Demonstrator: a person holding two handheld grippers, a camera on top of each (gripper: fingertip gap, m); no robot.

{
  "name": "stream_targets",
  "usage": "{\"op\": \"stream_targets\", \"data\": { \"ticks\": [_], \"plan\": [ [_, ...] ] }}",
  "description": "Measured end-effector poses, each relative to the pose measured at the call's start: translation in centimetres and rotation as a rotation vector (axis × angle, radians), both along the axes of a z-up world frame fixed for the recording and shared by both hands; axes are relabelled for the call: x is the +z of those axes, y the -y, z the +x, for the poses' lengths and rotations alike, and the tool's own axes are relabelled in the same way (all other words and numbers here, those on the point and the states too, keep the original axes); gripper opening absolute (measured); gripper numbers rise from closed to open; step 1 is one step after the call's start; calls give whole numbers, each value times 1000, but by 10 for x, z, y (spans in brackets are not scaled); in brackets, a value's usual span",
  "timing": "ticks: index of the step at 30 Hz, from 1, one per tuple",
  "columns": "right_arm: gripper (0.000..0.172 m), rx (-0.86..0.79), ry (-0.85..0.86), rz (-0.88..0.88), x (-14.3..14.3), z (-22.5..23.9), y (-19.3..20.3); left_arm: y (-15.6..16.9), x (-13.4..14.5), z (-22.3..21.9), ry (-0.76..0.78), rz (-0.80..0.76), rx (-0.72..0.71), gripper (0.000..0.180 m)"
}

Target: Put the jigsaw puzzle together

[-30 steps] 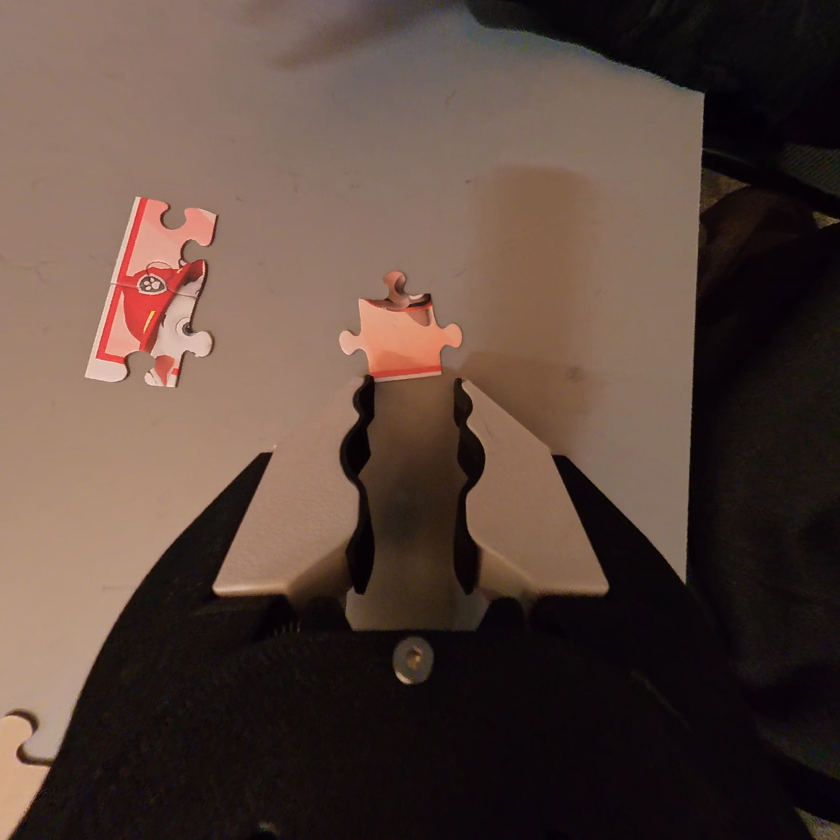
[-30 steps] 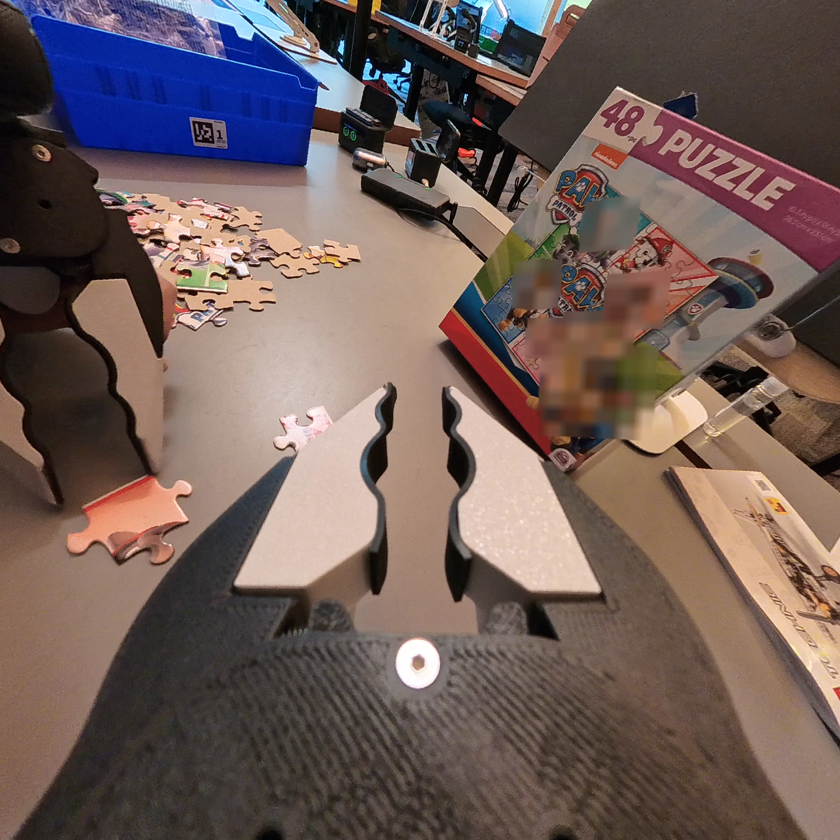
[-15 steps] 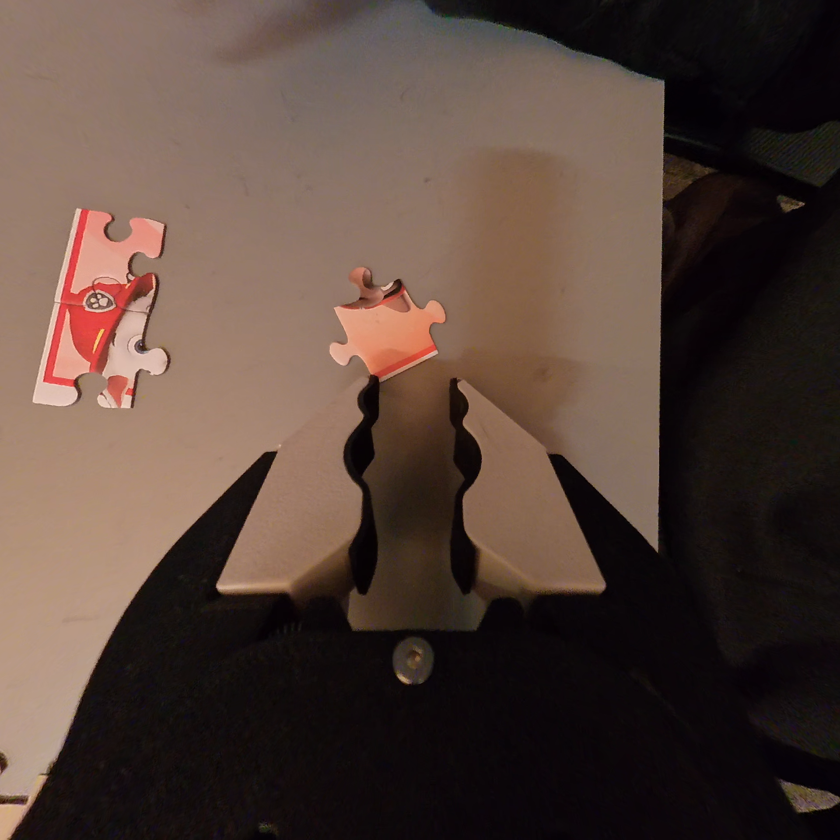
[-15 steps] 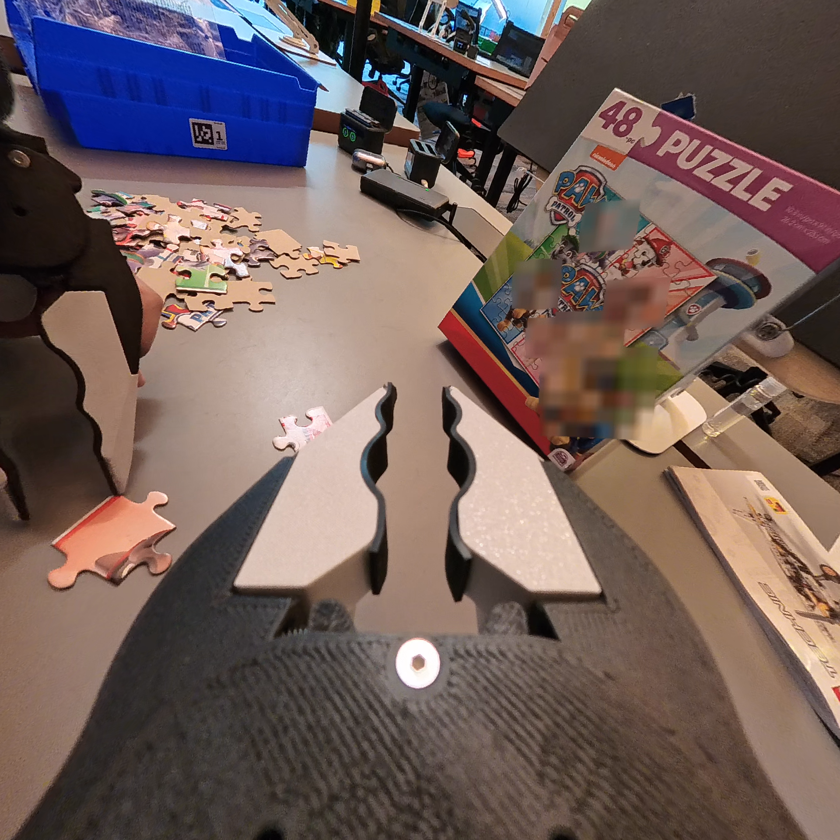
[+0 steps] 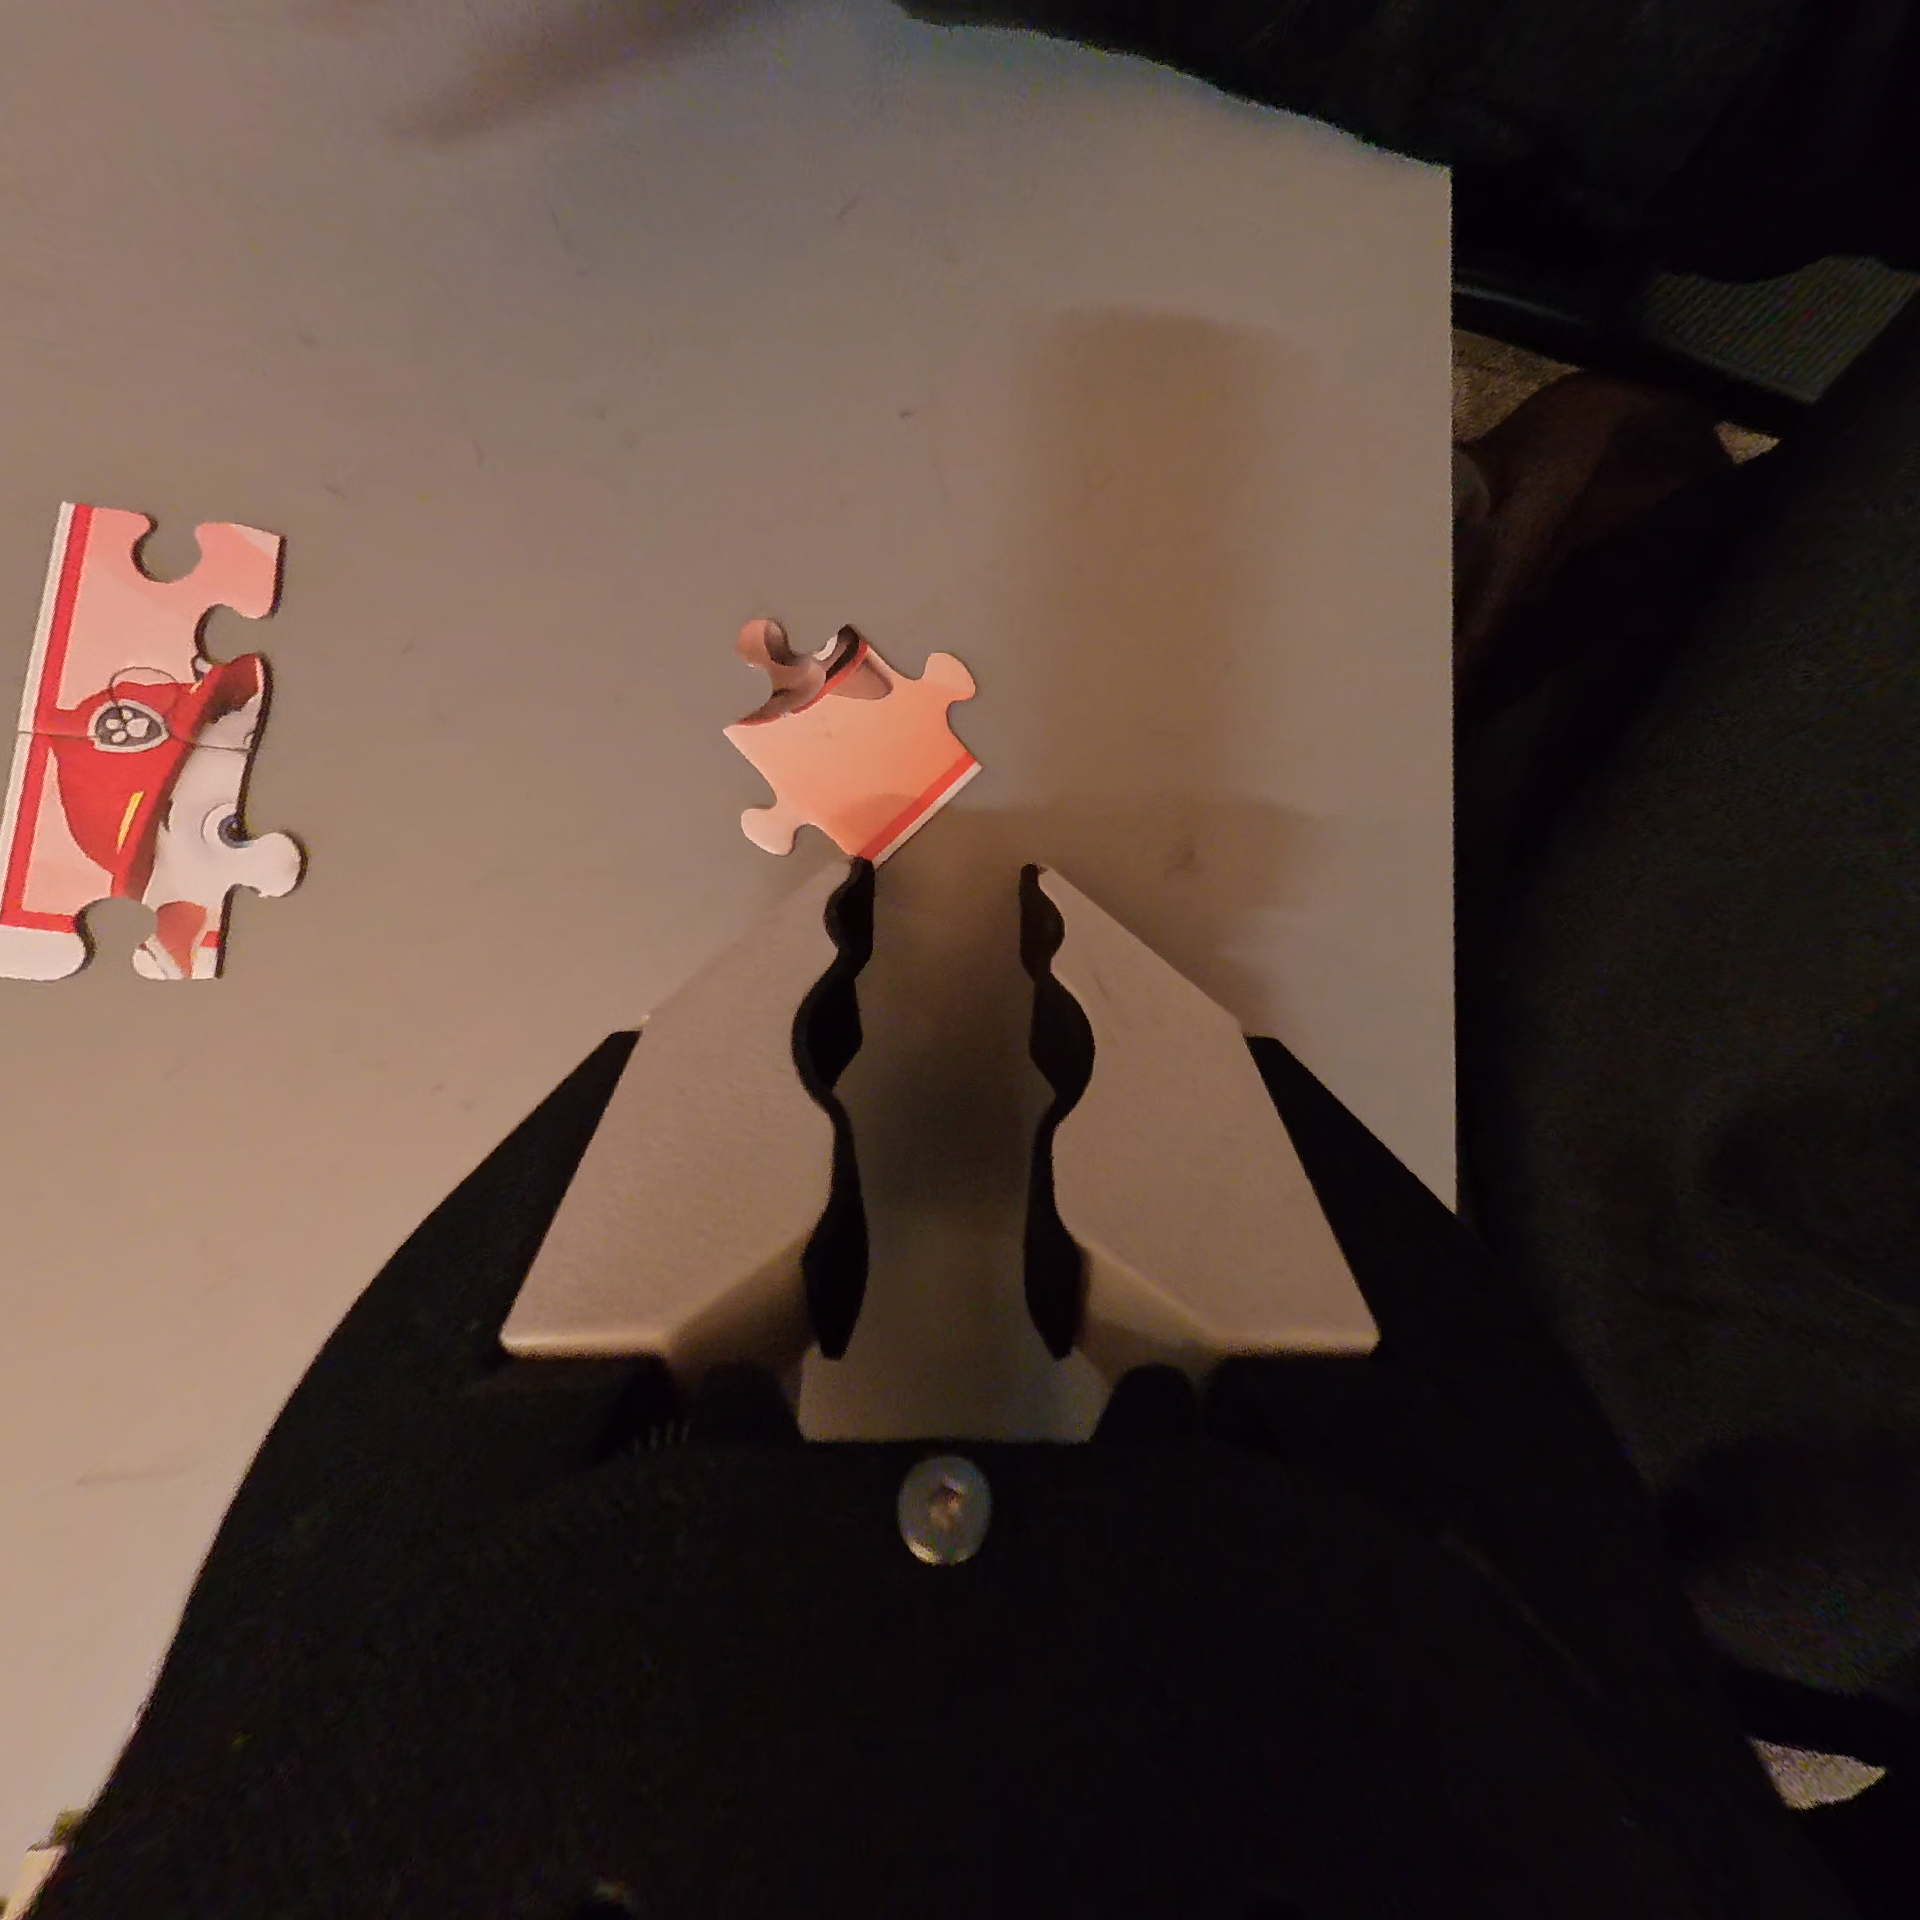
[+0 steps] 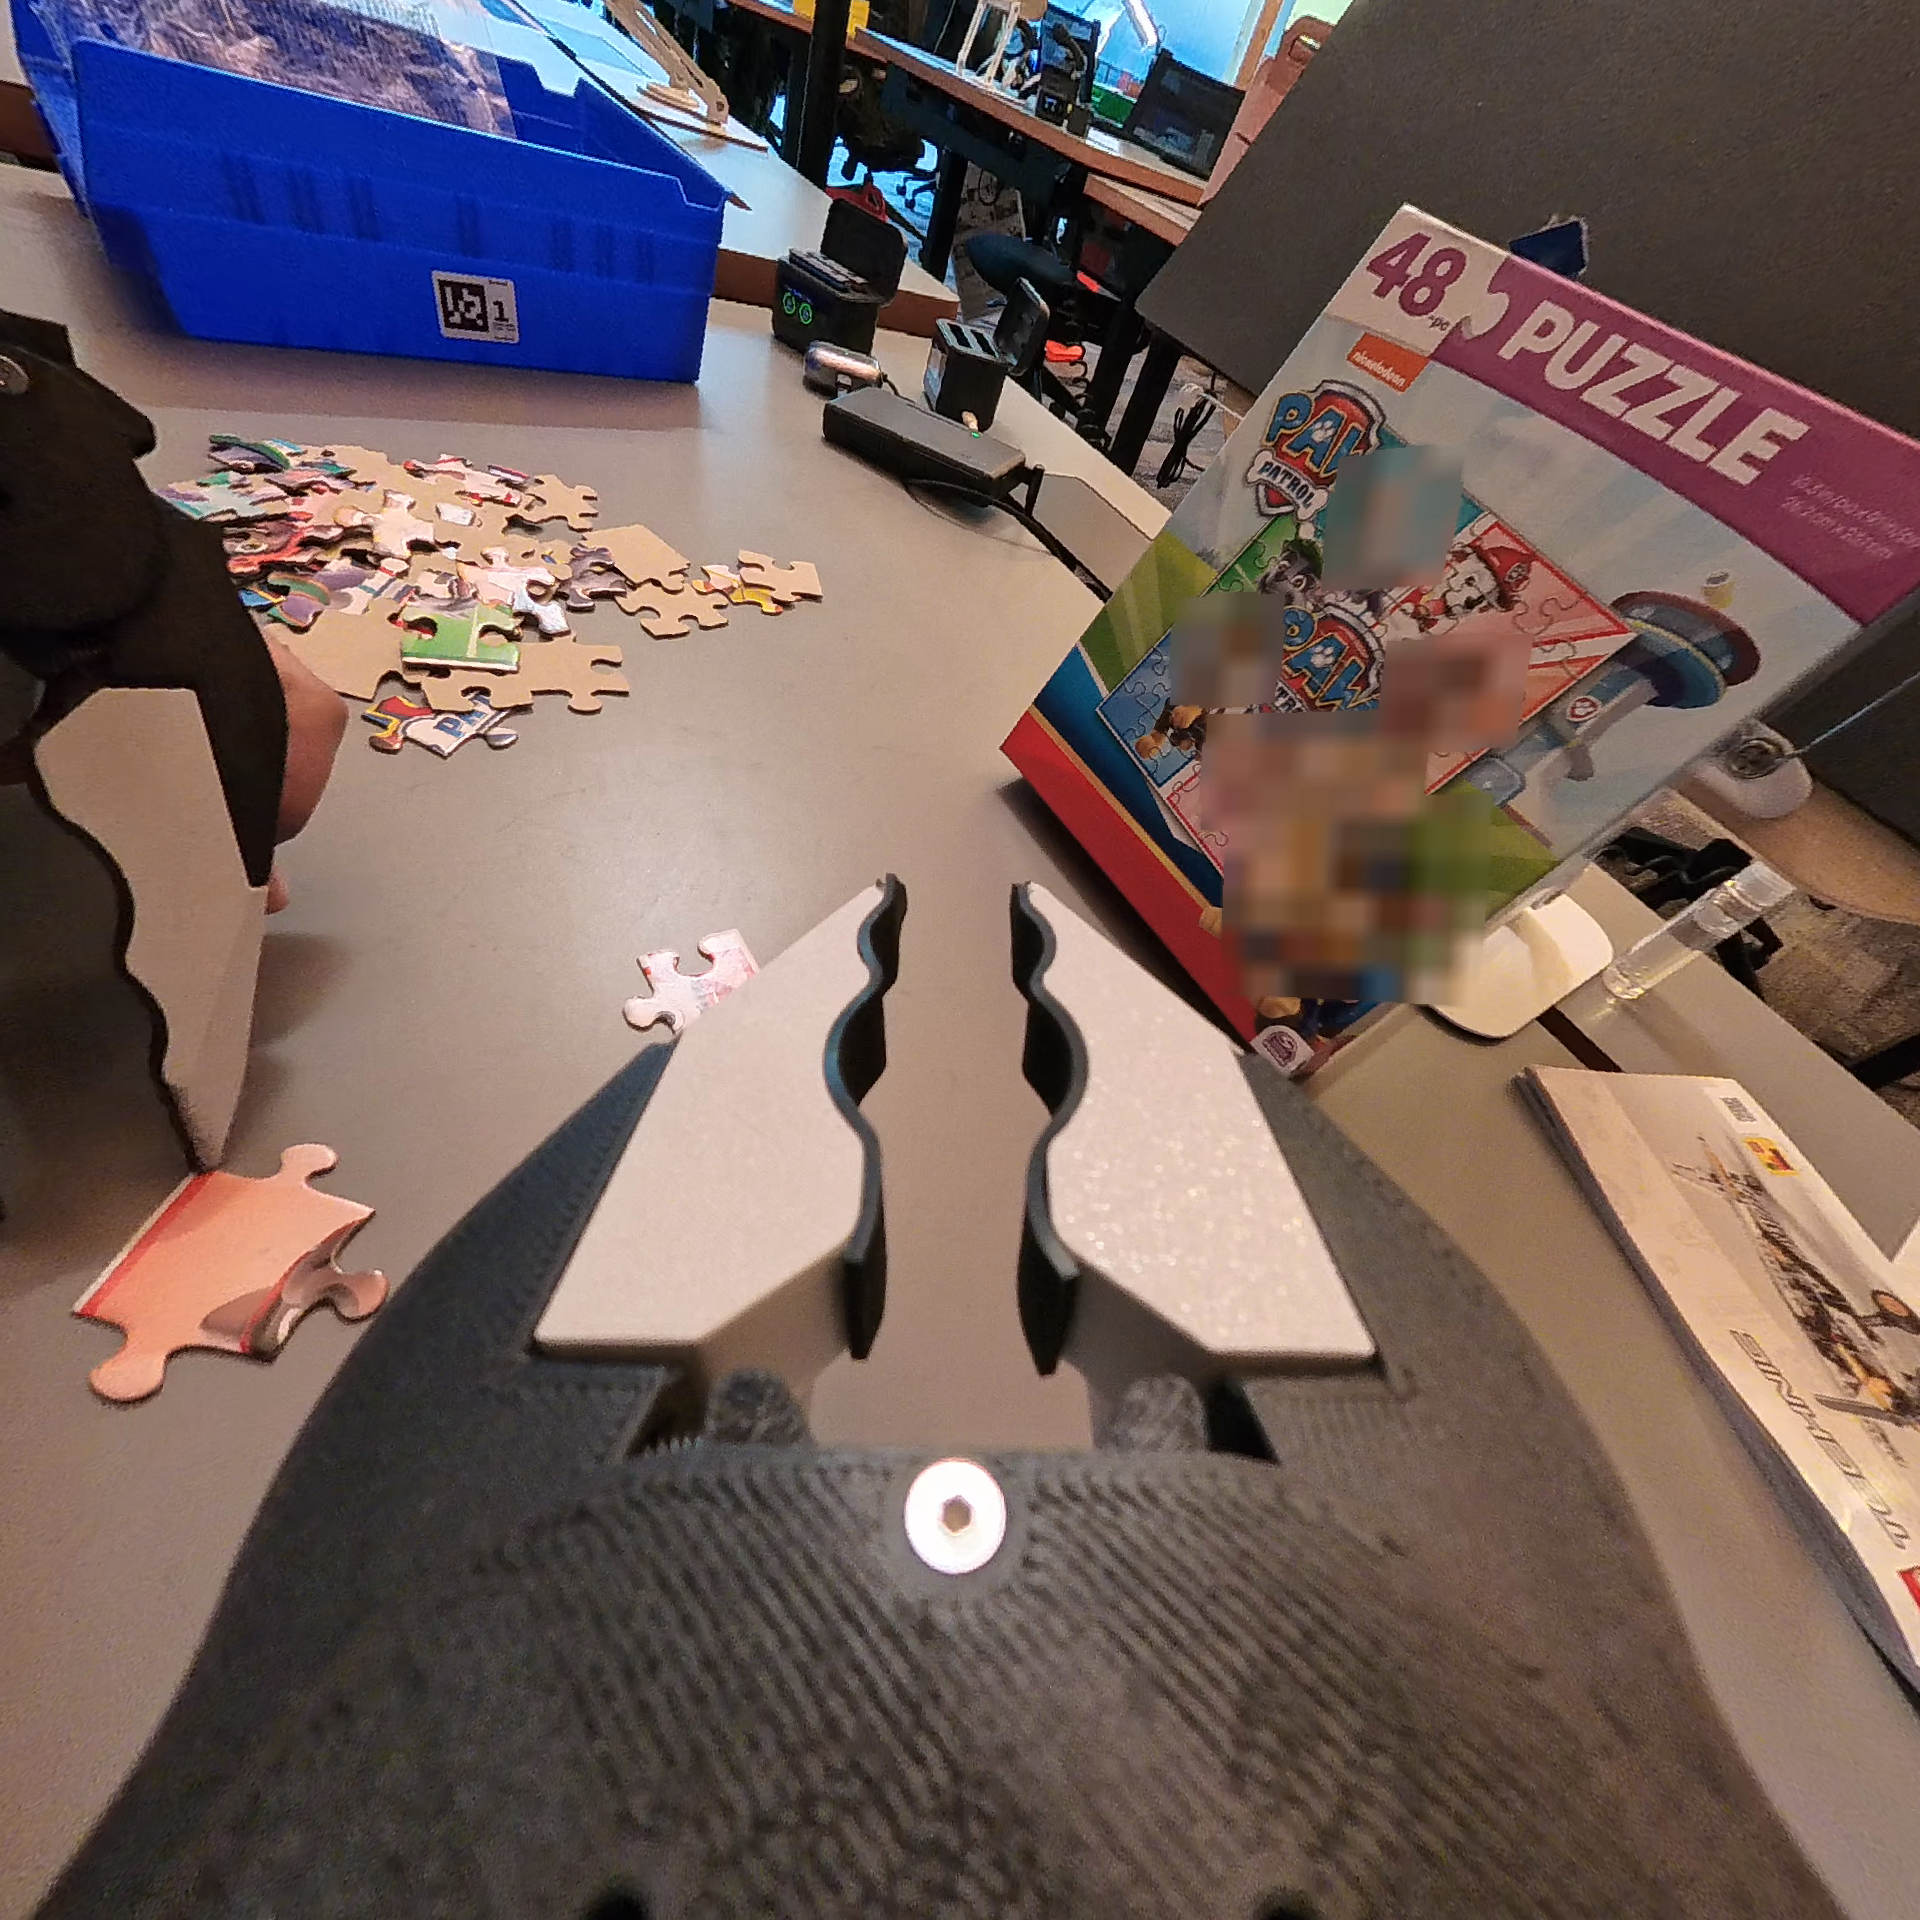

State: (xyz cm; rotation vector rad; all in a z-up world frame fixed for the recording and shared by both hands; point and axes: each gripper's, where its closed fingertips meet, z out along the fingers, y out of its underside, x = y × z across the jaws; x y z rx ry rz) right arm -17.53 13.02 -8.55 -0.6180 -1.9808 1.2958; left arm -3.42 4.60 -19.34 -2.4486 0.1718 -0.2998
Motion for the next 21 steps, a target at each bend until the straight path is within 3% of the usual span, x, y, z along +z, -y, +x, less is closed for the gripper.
{"op": "stream_targets", "data": {
  "ticks": [17,21],
  "plan": [
    [19,1,0,3,-1,0,1,-13,1,23,22,15,-65,26],
    [19,-1,1,1,-1,0,0,-25,1,28,0,50,-68,37]
  ]
}}
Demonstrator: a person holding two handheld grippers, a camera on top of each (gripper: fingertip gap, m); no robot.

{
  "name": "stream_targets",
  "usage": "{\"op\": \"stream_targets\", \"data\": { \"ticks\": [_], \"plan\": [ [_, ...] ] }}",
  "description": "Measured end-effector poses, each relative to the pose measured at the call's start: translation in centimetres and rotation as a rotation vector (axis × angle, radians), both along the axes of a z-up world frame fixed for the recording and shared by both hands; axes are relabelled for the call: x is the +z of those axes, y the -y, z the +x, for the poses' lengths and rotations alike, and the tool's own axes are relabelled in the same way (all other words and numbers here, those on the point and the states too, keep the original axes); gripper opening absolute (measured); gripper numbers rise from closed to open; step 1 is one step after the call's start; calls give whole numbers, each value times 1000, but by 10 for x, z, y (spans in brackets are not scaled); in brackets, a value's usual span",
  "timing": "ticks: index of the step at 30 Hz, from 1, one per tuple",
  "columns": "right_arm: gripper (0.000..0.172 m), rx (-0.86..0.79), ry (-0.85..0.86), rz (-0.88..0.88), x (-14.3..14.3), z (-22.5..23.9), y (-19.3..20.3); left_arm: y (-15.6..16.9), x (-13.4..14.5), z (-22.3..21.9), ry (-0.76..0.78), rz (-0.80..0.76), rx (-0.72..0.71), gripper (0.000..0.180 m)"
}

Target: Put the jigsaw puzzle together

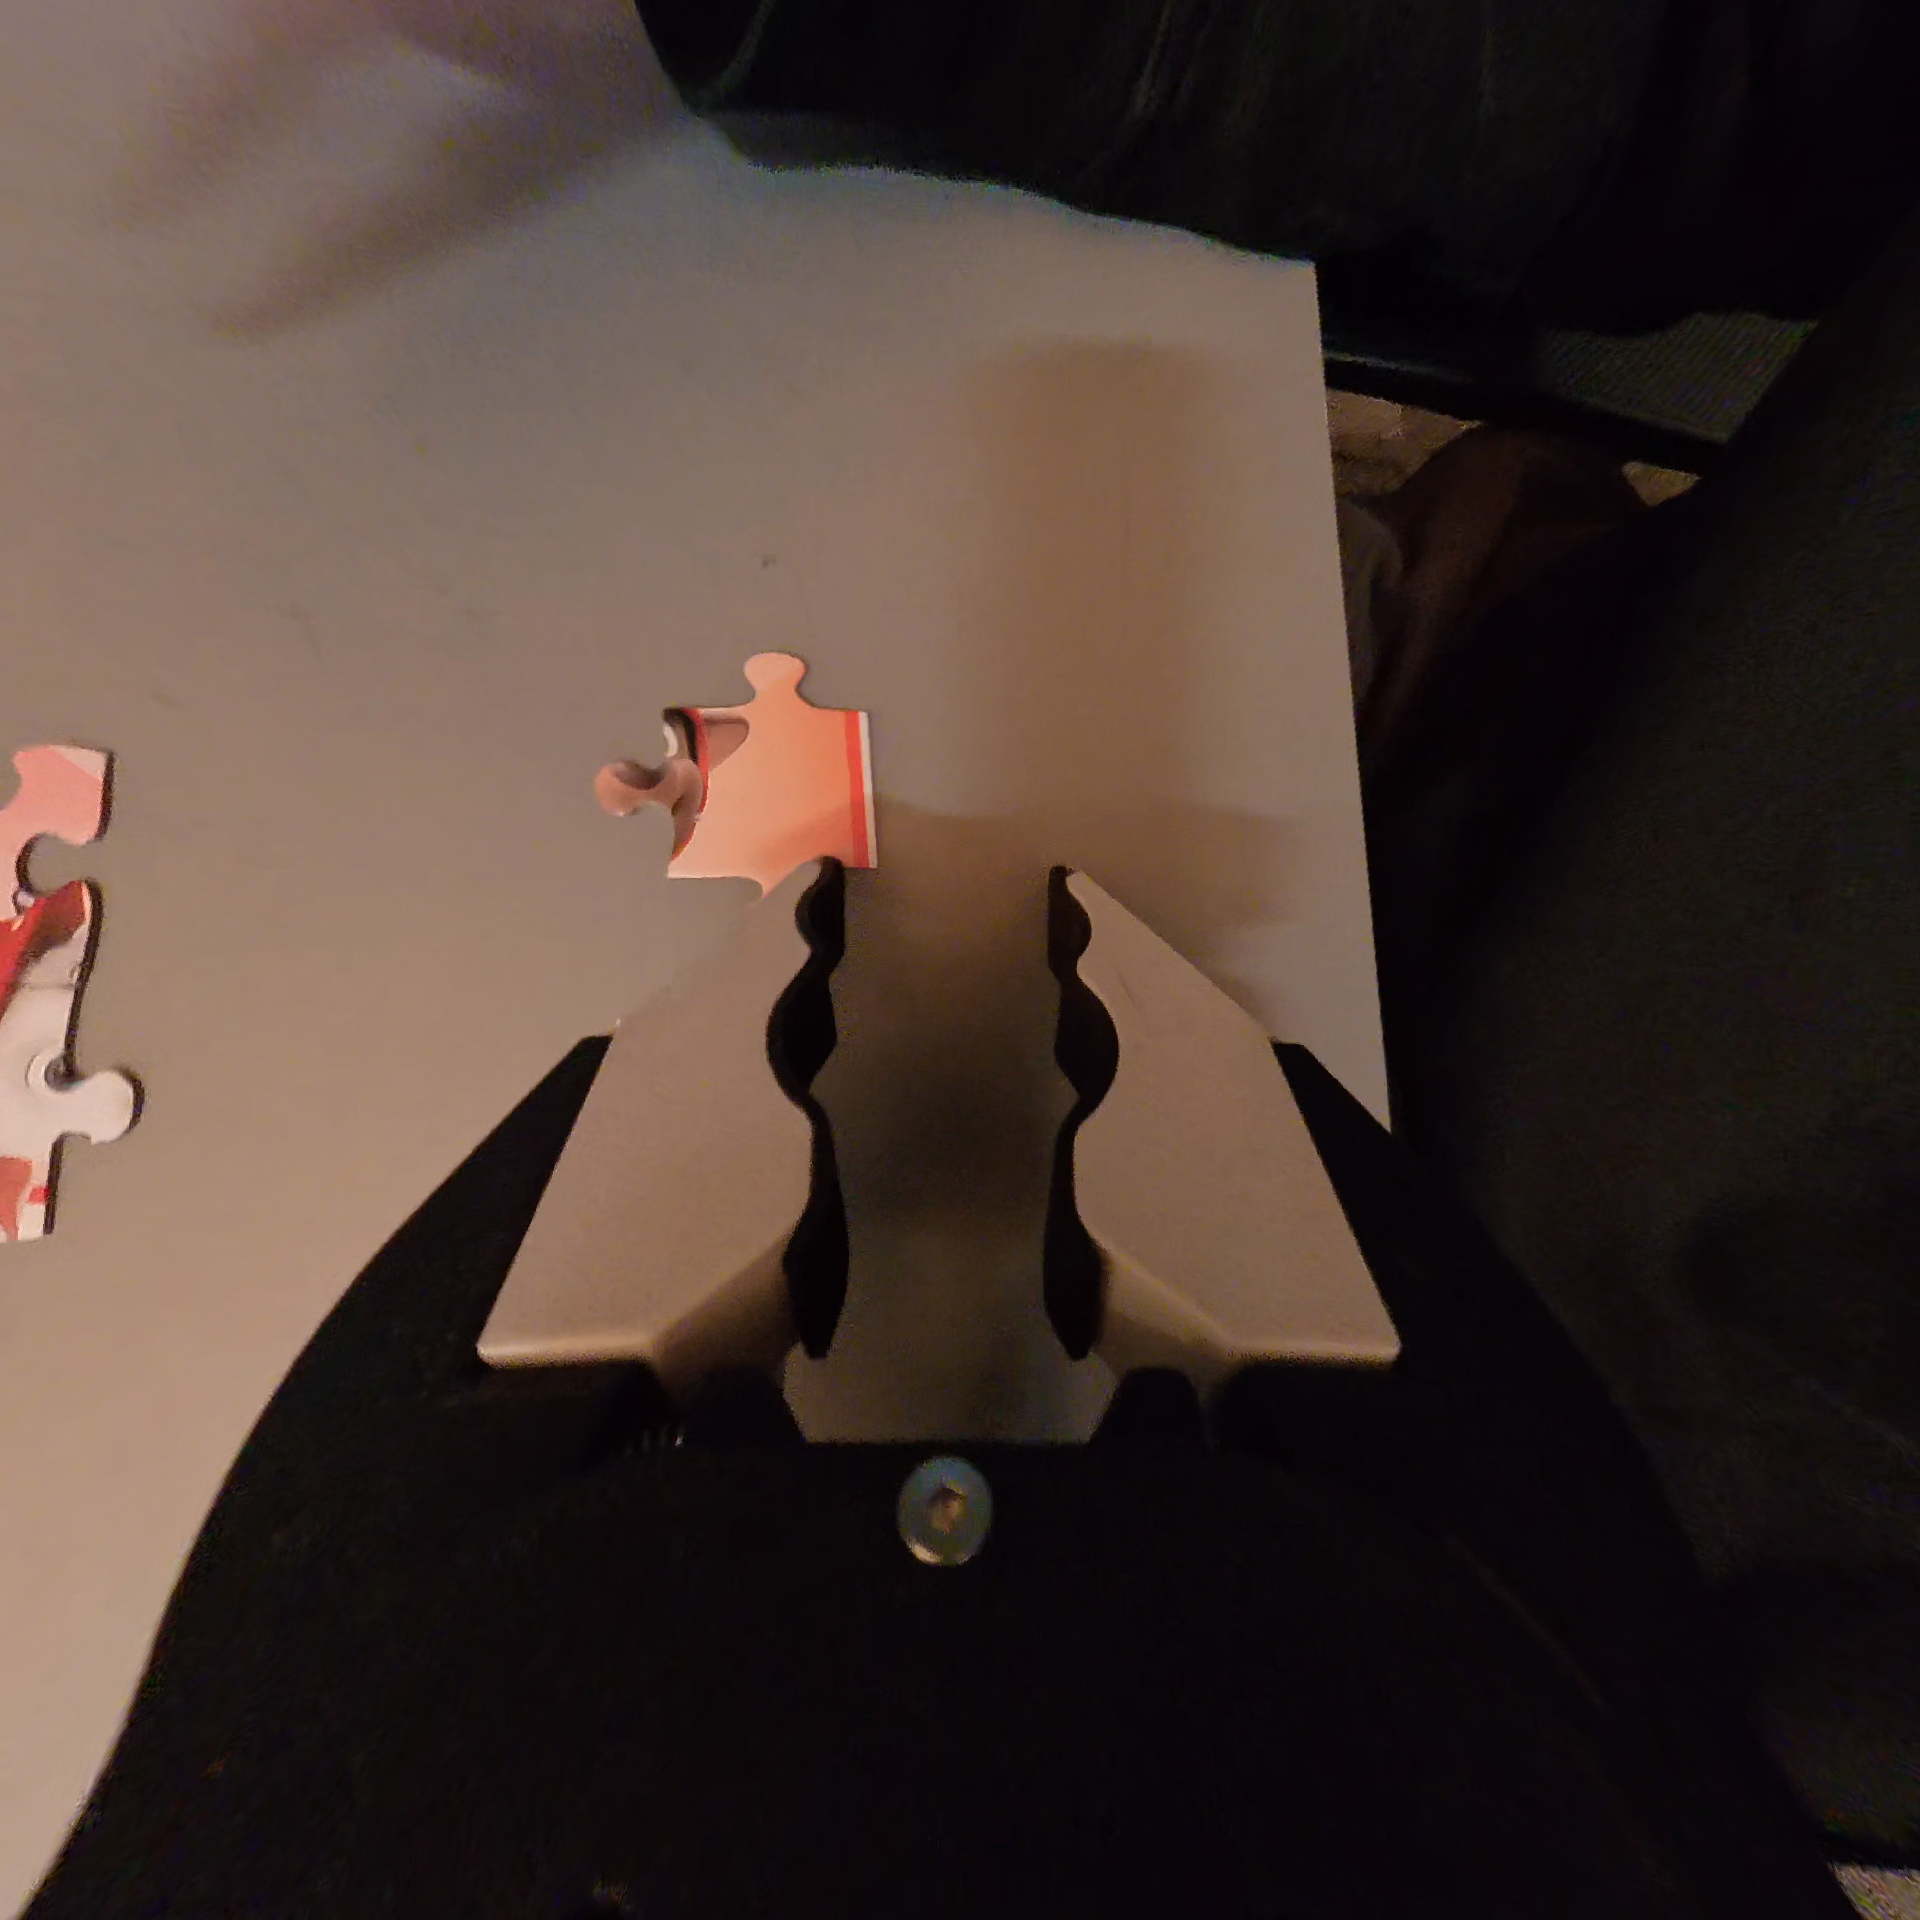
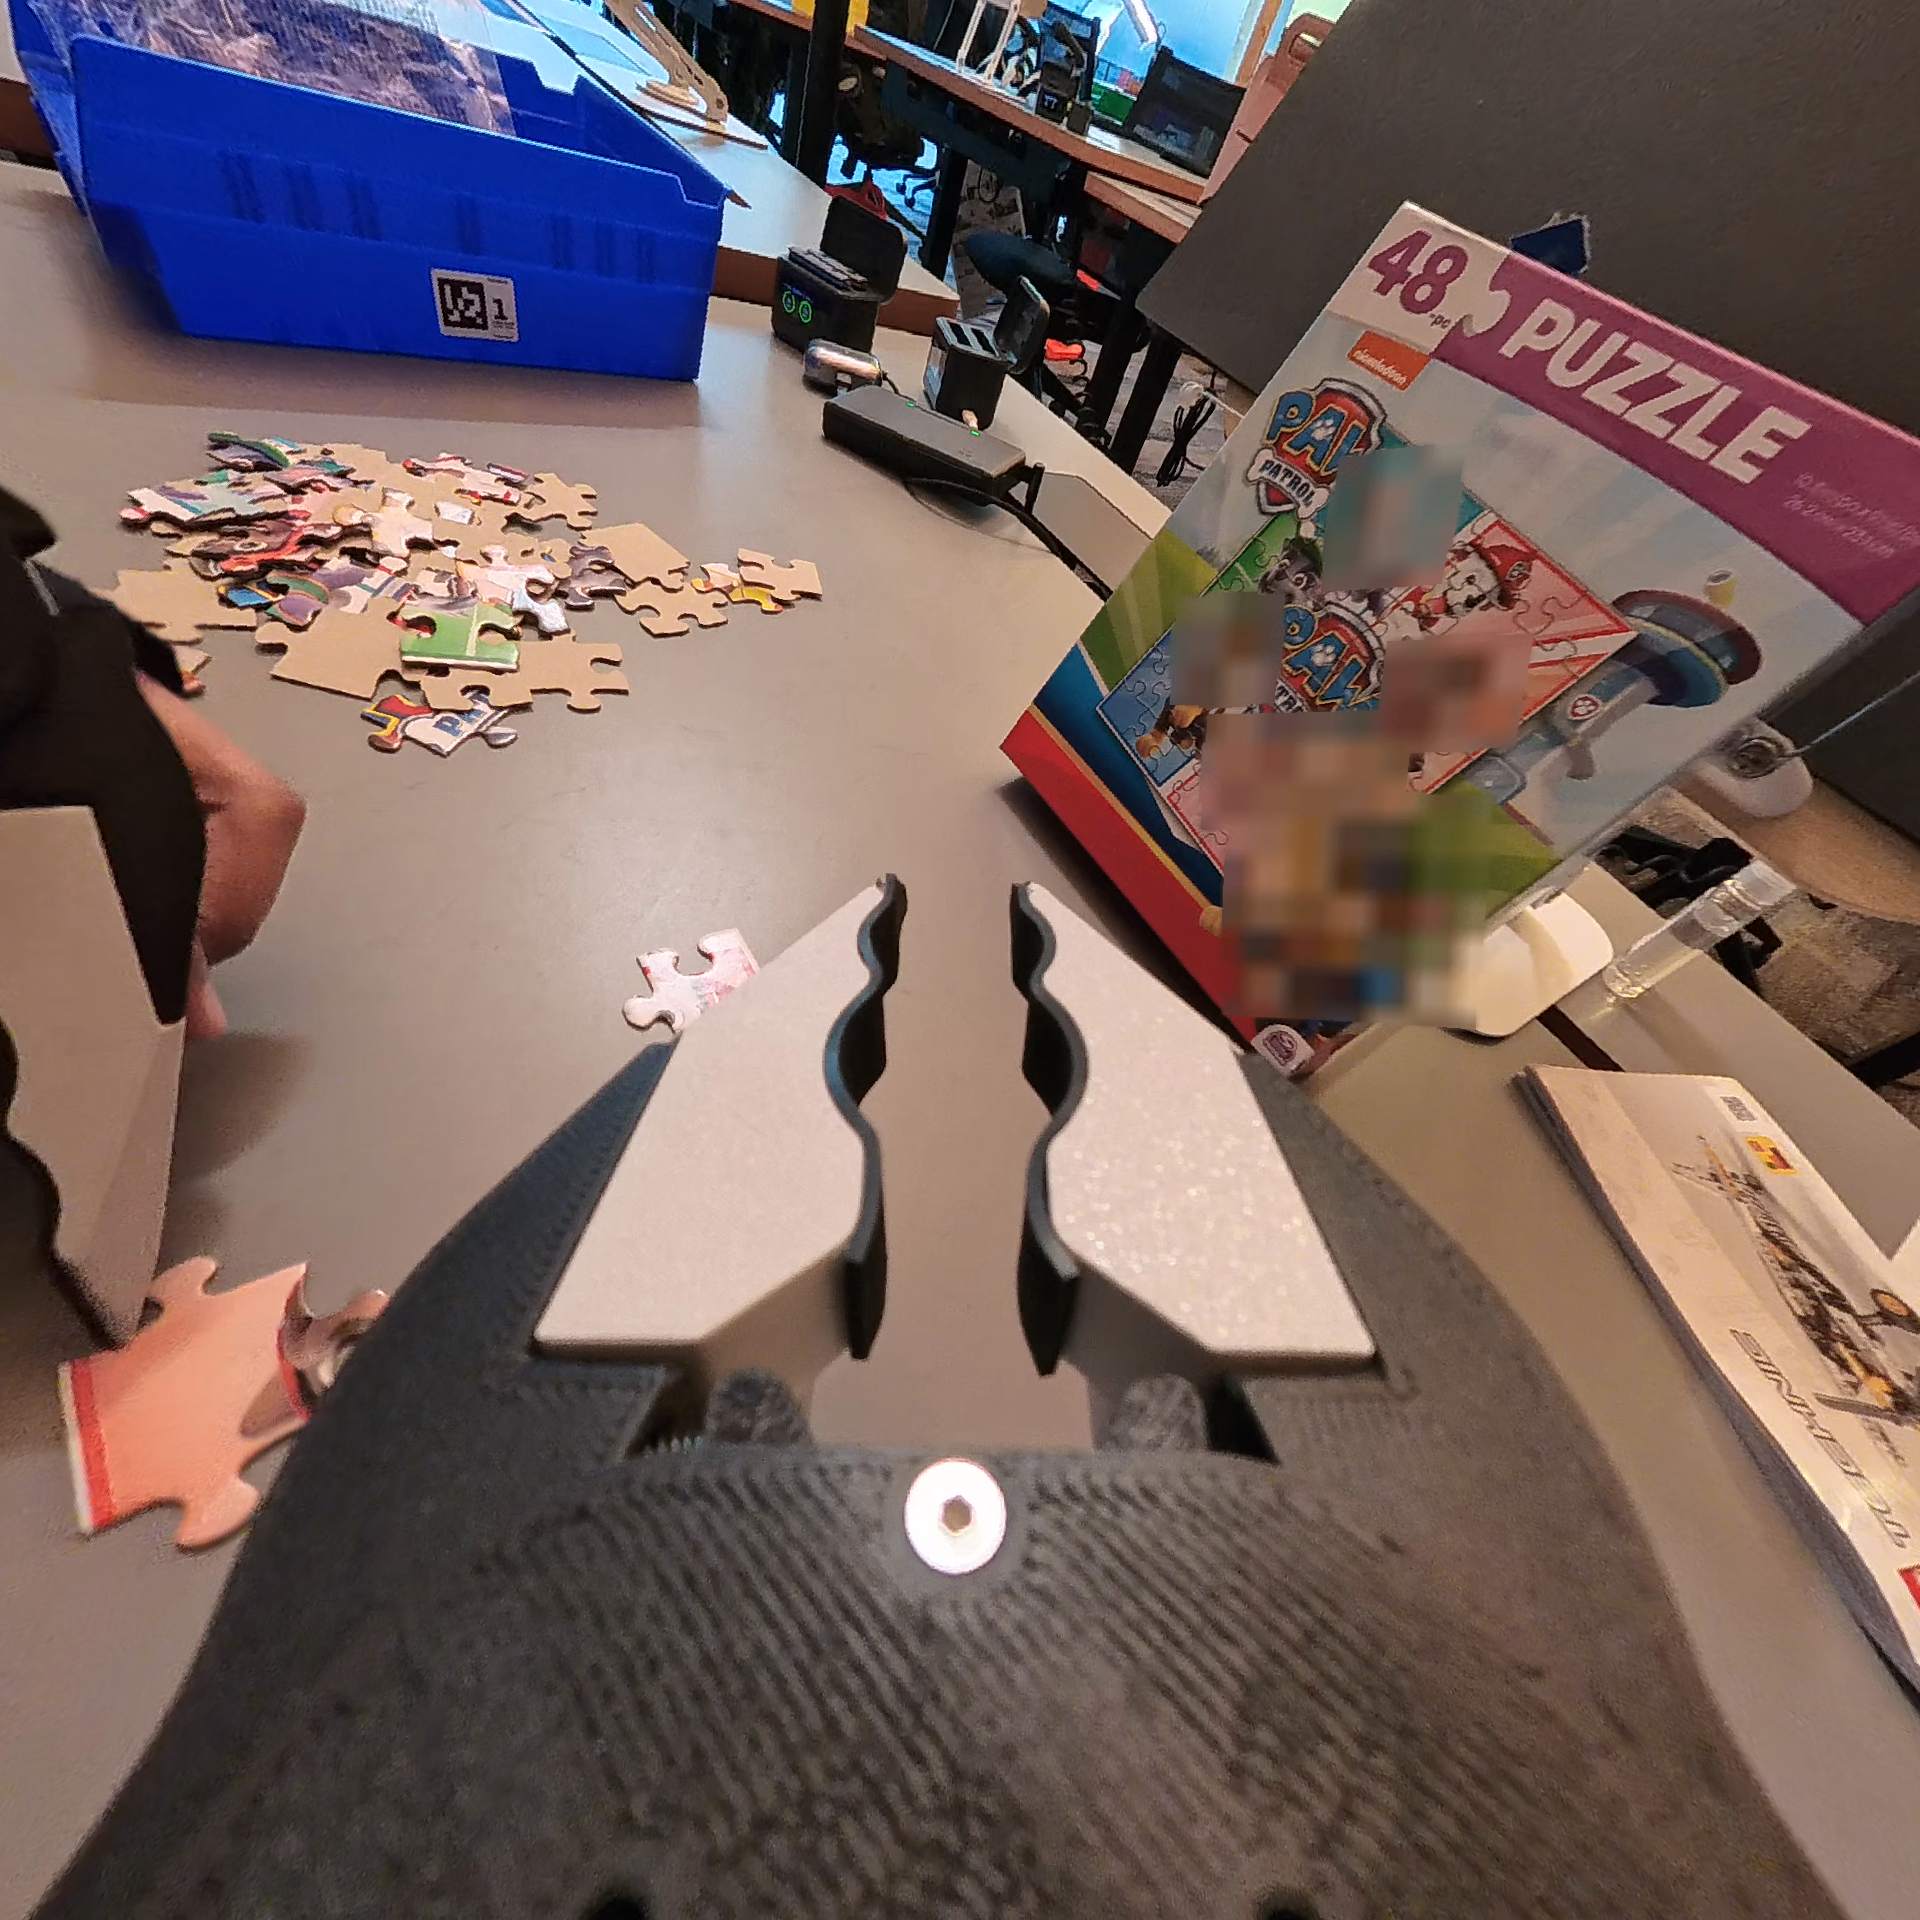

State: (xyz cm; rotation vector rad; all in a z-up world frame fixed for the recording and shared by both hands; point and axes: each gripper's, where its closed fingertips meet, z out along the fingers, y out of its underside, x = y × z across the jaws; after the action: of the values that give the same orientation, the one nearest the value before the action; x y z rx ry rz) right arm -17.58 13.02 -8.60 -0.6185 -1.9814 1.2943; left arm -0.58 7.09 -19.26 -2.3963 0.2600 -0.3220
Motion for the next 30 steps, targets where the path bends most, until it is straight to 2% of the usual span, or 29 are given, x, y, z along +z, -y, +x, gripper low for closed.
{"op": "stream_targets", "data": {
  "ticks": [6,12,15,18,20,25,30],
  "plan": [
    [19,1,-7,-2,2,1,0,-8,17,-2,7,94,16,41],
    [20,-20,-15,-8,4,-1,-3,-9,27,-43,-15,152,199,43],
    [22,-65,-18,-98,13,1,-8,-5,23,-45,7,124,209,43],
    [32,-116,25,-261,21,27,-10,1,19,-41,1,111,217,43],
    [36,-147,80,-311,12,53,-7,7,16,-37,27,106,241,43],
    [37,-274,232,-130,-37,116,7,15,11,-34,60,92,291,44],
    [41,-306,366,-104,-64,149,28,11,4,-32,74,71,286,45]
  ]
}}
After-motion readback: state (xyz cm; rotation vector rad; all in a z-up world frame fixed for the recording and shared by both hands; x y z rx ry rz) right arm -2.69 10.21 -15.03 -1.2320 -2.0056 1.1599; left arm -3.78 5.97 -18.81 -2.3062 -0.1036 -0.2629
